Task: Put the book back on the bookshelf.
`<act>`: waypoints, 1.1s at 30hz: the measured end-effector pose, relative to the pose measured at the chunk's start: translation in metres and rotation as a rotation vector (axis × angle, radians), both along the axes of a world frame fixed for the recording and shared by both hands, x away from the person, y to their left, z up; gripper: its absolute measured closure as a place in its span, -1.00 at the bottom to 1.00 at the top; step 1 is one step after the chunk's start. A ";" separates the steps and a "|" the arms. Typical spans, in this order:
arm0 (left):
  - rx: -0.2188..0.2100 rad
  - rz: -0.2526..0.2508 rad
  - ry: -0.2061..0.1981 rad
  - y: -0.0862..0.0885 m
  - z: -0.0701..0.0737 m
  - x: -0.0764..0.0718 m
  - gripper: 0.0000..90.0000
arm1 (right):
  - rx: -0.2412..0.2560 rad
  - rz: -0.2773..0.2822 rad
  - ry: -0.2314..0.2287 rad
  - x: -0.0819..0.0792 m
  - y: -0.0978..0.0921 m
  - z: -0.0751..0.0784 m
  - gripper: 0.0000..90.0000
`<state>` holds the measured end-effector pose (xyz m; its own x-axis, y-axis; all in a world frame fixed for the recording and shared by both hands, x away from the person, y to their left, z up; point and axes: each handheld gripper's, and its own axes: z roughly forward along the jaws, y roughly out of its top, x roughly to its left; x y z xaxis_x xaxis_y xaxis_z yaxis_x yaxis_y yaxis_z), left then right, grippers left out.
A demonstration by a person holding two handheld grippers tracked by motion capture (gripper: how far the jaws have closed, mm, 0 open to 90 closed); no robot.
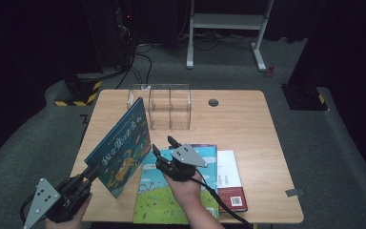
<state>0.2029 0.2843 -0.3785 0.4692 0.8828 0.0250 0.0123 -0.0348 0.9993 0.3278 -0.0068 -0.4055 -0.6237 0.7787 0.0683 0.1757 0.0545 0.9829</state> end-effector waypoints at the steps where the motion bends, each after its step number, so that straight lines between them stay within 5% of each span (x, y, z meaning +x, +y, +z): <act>1: -0.003 0.000 -0.002 0.000 -0.001 0.000 0.85 | 0.000 0.000 0.000 0.000 0.000 0.000 -0.05; 7: 0.021 0.011 -0.007 -0.006 -0.006 0.002 0.84 | -0.016 0.009 0.008 -0.004 0.005 -0.005 -0.05; 23: -0.014 0.029 0.004 -0.004 -0.011 0.004 0.80 | -0.013 -0.007 0.025 -0.006 -0.003 -0.011 -0.04; 33: 0.009 0.042 0.045 -0.013 -0.013 0.020 0.63 | -0.014 -0.015 0.030 -0.006 -0.007 -0.014 -0.04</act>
<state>0.2227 0.2711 -0.3918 0.4329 0.9013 0.0125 0.0589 -0.0422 0.9974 0.3216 -0.0135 -0.4191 -0.6097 0.7890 0.0755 0.2060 0.0658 0.9763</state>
